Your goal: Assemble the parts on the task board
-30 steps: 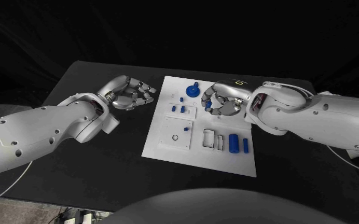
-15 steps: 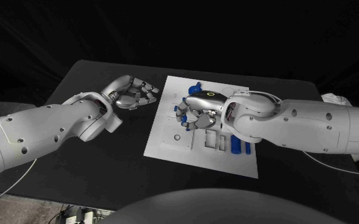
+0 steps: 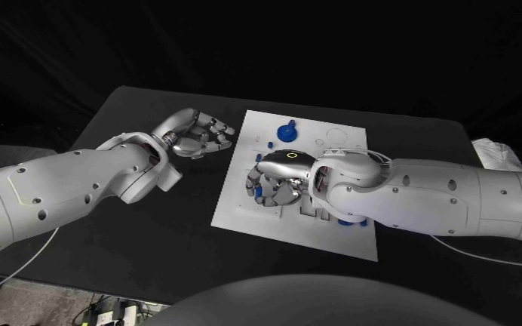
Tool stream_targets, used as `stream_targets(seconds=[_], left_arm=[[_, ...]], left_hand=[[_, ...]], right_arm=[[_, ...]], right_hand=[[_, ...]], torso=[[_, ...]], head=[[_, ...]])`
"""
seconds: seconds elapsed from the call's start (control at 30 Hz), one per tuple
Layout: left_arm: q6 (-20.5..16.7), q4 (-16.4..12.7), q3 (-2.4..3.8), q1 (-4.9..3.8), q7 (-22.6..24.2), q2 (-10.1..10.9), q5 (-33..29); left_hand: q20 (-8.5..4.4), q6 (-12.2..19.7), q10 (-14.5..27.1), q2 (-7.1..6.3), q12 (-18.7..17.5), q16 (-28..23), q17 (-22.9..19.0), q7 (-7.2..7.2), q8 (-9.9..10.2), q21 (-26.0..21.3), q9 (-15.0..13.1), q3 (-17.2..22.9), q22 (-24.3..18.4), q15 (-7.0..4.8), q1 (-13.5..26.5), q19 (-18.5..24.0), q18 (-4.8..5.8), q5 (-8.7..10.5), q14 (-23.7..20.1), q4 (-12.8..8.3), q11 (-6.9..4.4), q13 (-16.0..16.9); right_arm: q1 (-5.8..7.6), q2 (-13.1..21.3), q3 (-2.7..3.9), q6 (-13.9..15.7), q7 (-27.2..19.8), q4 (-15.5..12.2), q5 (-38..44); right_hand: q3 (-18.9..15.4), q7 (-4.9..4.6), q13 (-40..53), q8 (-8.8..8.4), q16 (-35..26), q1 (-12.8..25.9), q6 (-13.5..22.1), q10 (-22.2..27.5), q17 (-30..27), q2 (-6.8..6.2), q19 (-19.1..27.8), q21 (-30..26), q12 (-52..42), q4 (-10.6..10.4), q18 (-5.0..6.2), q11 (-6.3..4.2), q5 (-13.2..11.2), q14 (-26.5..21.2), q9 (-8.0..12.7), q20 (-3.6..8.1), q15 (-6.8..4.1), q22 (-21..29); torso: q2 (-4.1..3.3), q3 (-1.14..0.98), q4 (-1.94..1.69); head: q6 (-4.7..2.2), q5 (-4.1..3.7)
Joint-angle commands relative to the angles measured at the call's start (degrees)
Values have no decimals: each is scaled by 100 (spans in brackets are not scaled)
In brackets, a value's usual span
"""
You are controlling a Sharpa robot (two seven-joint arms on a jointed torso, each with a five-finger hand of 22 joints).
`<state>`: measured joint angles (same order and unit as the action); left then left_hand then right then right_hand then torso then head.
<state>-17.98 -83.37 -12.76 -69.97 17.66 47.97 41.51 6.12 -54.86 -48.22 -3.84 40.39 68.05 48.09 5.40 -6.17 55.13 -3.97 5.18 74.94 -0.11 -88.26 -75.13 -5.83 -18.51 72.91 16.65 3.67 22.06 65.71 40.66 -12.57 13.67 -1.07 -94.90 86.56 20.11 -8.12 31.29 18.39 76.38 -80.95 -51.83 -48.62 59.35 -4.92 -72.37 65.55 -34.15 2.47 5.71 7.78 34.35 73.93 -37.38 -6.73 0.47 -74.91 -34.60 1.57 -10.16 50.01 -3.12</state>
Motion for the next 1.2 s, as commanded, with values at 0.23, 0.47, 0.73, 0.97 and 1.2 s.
stream_targets(seconds=[0.23,0.47,0.73,0.97,1.2], left_arm=[[76,-16,3,-1,34,-16,-10],[86,-24,3,-1,28,-2,-10],[101,-32,3,-1,17,5,-10],[113,-35,3,-1,0,6,-10],[126,-34,3,-1,-17,12,-10]], left_hand=[[-8,-4,8,21,26,-25,-5,42,22,-16,3,39,567,-6,-43,38,-76,-26,-42,4,-1,-5],[-8,-1,12,23,25,-32,-19,45,24,-24,3,43,566,-5,-46,40,-77,-28,-48,5,0,-7],[-7,-1,15,24,24,-38,-31,49,25,-32,3,45,564,-4,-47,43,-78,-29,-53,6,2,-8],[-7,-1,15,24,24,-38,-31,49,25,-32,3,45,564,-4,-47,43,-78,-29,-53,6,2,-8],[-7,-1,17,26,24,-42,-37,52,25,-50,3,47,560,-3,-48,50,-81,-30,-56,6,3,-8]], right_arm=[[-219,-157,0,54,-137,178,461],[-308,-205,0,247,-134,263,735],[-362,-207,0,484,-130,276,988],[-379,-161,0,650,-128,251,1113],[-383,-127,0,617,-101,248,1175]], right_hand=[[32,-16,2,-38,55,-50,59,-387,43,39,-57,66,0,72,-11,-345,-114,78,11,19,-5,-778],[45,-18,3,-52,54,-81,64,-396,35,27,-50,69,-2,110,-8,-344,-161,72,14,17,-4,-776],[63,-20,7,-68,46,-116,73,-401,16,20,-33,61,-7,147,-3,-343,-172,57,20,18,-5,-771],[86,-24,16,-80,38,-162,68,-404,3,12,-14,60,-19,198,1,-338,-173,40,25,20,-4,-768],[91,-24,21,-80,43,-172,60,-407,15,9,-20,78,-25,212,-2,-337,-172,44,25,20,-4,-772]], torso=[[-6,-3,5],[-9,-6,8],[-10,0,14],[-8,-6,6],[-4,-1,10]], head=[[-1,24],[-1,52],[-1,60],[-1,74],[-1,87]])
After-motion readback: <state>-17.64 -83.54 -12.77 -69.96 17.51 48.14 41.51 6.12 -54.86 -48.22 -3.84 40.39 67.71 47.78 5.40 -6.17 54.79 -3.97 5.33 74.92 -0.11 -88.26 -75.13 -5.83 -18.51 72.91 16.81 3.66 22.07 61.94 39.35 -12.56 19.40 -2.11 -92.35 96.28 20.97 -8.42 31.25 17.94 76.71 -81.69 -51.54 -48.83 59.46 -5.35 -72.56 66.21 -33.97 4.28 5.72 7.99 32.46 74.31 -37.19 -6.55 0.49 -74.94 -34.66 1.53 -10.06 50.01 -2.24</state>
